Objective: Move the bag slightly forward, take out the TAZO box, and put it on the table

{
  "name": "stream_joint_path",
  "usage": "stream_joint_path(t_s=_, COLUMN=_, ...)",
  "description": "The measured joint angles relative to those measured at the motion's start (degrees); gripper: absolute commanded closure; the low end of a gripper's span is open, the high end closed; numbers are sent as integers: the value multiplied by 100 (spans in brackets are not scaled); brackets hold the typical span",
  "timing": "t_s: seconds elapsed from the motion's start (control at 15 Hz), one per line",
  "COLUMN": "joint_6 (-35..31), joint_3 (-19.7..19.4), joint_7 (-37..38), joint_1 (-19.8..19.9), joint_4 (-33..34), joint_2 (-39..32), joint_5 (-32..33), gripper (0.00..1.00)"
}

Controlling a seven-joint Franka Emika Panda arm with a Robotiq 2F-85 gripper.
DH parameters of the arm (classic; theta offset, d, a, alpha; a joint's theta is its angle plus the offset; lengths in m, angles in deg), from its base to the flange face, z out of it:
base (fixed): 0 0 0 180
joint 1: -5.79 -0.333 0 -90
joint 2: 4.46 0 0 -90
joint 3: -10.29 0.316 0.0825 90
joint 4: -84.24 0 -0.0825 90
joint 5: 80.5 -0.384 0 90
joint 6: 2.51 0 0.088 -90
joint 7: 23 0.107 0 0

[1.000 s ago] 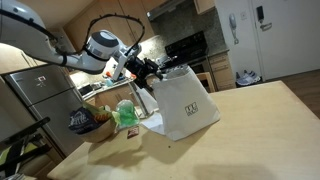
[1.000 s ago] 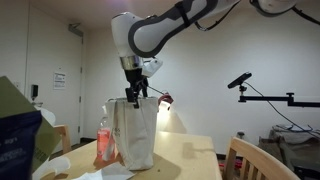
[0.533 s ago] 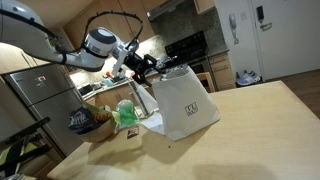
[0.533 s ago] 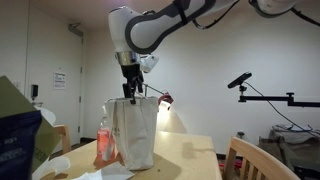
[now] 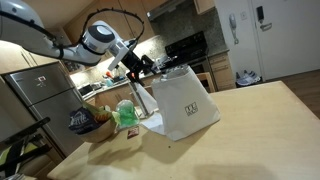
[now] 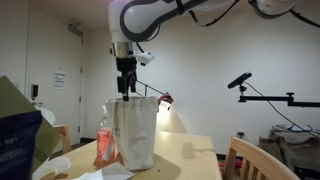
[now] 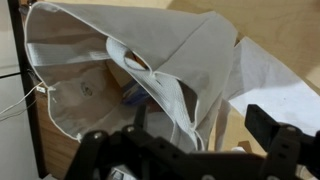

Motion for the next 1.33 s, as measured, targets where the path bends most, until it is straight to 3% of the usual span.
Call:
stream_joint_path(t_s=0.6, joint_6=4, joint_3=-5, joint_7=-13, joint_1=-14, joint_4=-19, joint_2=-27, joint_5=-87, gripper=0)
stream_joint_path(t_s=1.33, joint_6=-205, joint_3=389, joint_7=-979, joint_1=443, joint_4=-33, joint_2=-266, joint_5=-1276, gripper=0)
